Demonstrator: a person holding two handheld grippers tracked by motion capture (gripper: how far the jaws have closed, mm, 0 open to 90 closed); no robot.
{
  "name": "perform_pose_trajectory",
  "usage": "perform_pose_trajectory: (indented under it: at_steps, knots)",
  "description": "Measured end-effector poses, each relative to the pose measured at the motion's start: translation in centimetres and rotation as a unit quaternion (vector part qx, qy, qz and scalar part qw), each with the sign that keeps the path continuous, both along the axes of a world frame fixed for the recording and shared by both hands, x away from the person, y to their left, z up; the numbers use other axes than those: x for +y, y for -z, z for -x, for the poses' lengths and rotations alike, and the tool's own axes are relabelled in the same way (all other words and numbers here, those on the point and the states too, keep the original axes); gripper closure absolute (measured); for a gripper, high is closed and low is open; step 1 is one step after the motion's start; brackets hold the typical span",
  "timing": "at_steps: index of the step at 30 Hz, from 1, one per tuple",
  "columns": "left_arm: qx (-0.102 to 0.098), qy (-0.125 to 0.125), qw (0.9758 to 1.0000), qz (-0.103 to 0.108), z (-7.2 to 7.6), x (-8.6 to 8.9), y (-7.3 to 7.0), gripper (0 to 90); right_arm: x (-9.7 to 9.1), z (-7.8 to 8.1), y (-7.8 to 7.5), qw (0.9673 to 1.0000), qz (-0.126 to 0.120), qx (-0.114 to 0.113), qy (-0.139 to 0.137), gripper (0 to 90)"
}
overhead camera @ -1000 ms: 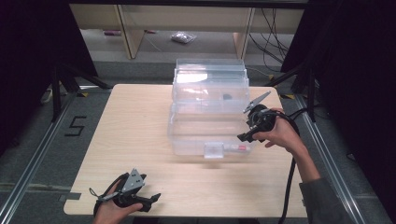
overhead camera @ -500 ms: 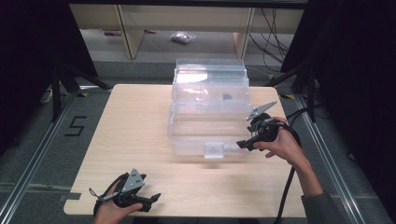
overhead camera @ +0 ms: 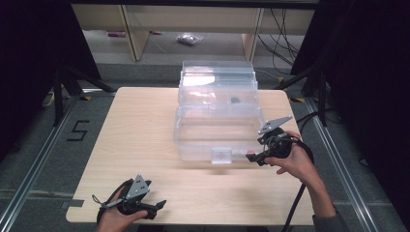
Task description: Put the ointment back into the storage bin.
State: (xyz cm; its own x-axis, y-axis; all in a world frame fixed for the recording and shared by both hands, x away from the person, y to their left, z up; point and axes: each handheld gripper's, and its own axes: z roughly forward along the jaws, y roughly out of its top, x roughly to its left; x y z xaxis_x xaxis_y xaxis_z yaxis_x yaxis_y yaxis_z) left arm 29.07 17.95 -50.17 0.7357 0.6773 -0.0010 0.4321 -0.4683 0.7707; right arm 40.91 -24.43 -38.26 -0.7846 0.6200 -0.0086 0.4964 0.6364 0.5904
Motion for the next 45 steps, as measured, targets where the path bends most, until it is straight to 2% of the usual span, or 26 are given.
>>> perform_pose_trajectory:
  at_steps: [1,2,5,7,9,15,16,19,20,23,24,25,27,28,29,30,31,33,34,37,38,40,41,43,44,45]
  knots:
    - [0.0,0.001,1.0,0.0,0.0,0.0,0.0,15.2,0.1,0.3,0.0,0.9999,-0.001,0.011,0.01,22.5]
    - [-0.001,0.005,1.0,-0.006,-0.1,0.1,-0.1,15.2,0.1,0.2,0.2,1.0,0.004,-0.001,0.0,22.5]
    - [-0.003,0.001,1.0,-0.003,0.0,0.0,-0.1,15.2,0.1,0.7,0.2,0.9999,0.003,0.01,0.008,22.5]
    - [-0.005,0.004,0.9999,-0.015,-0.1,0.2,-0.2,15.2,0.3,0.7,0.4,0.9999,0.006,0.003,0.012,22.6]
    - [-0.005,0.004,0.9999,-0.015,-0.1,0.2,-0.2,15.2,0.1,0.8,0.4,1.0,0.002,0.009,0.001,22.6]
    - [-0.005,0.004,0.9999,-0.01,0.0,0.0,-0.2,15.2,0.0,0.9,0.8,0.9999,0.007,-0.004,-0.015,22.1]
    - [-0.006,0.005,0.9999,-0.008,0.0,0.0,-0.2,15.2,0.2,1.0,0.8,1.0,0.003,-0.002,0.001,22.0]
    - [-0.004,0.006,0.9999,-0.007,0.1,0.0,-0.2,15.2,0.3,1.4,0.6,0.9999,0.0,0.014,0.004,21.8]
    - [-0.005,0.008,0.9999,-0.006,0.1,0.0,-0.2,15.2,0.4,1.5,0.8,1.0,-0.002,0.003,0.001,21.5]
    - [-0.006,0.005,0.9999,-0.008,0.0,0.0,-0.2,15.2,0.4,1.6,0.7,1.0,0.004,0.005,0.0,21.5]
    - [-0.005,0.004,0.9999,-0.008,0.0,0.0,-0.2,15.2,0.3,1.4,0.9,0.9996,0.006,-0.015,-0.024,21.4]
    - [-0.005,0.005,0.9999,-0.009,0.0,0.0,-0.2,15.2,0.5,1.7,0.7,1.0,0.002,0.006,-0.004,21.4]
    - [-0.006,0.005,0.9999,-0.008,0.1,0.0,-0.2,15.2,0.4,1.8,0.7,1.0,0.004,-0.001,-0.006,21.3]
    - [-0.005,0.004,0.9999,-0.009,0.0,0.0,-0.2,15.2,0.4,2.0,0.7,0.9999,0.001,0.012,0.0,21.3]
    - [-0.005,0.004,0.9999,-0.009,0.0,0.0,-0.2,15.2,0.4,2.0,0.7,0.9999,0.001,0.012,0.0,21.3]
    - [-0.006,0.005,0.9999,-0.009,0.0,0.0,-0.2,15.2,0.4,1.9,0.9,1.0,0.001,-0.006,-0.004,21.2]
    - [-0.006,0.007,0.9999,-0.008,0.0,0.0,-0.2,15.2,0.5,2.1,0.8,1.0,0.003,0.006,0.003,21.2]
    - [-0.005,0.004,1.0,0.002,0.2,-0.1,-0.2,15.2,0.5,2.2,1.1,1.0,0.001,-0.003,-0.001,21.3]
    - [-0.007,0.006,0.9999,-0.009,0.0,0.0,-0.2,15.2,0.3,2.1,1.1,0.9999,0.008,-0.006,-0.009,21.3]
    - [-0.005,0.005,0.9999,-0.008,0.1,0.0,-0.2,15.2,0.4,2.4,1.4,1.0,0.004,-0.001,-0.003,21.1]
    - [-0.005,0.005,0.9999,-0.008,0.1,0.0,-0.2,15.2,0.4,2.6,1.3,0.9999,0.004,0.013,0.004,21.0]
    - [-0.004,0.006,1.0,0.002,0.1,-0.1,-0.2,15.2,0.3,2.4,1.6,1.0,0.008,0.001,-0.004,21.0]
    - [-0.007,0.01,0.9999,-0.011,0.1,0.0,-0.3,15.2,0.4,2.5,1.7,1.0,0.004,-0.004,0.002,21.0]
    - [-0.005,0.006,1.0,0.002,0.2,-0.2,-0.2,15.2,0.5,2.7,1.9,1.0,0.008,-0.001,-0.001,21.0]
    - [-0.006,0.011,0.9998,-0.012,0.1,0.0,-0.3,15.2,0.5,2.7,2.0,0.9999,0.013,-0.009,-0.007,21.0]
    - [-0.006,0.011,0.9998,-0.012,0.1,0.0,-0.3,15.2,0.5,2.7,2.0,0.9999,0.013,-0.009,-0.007,21.0]
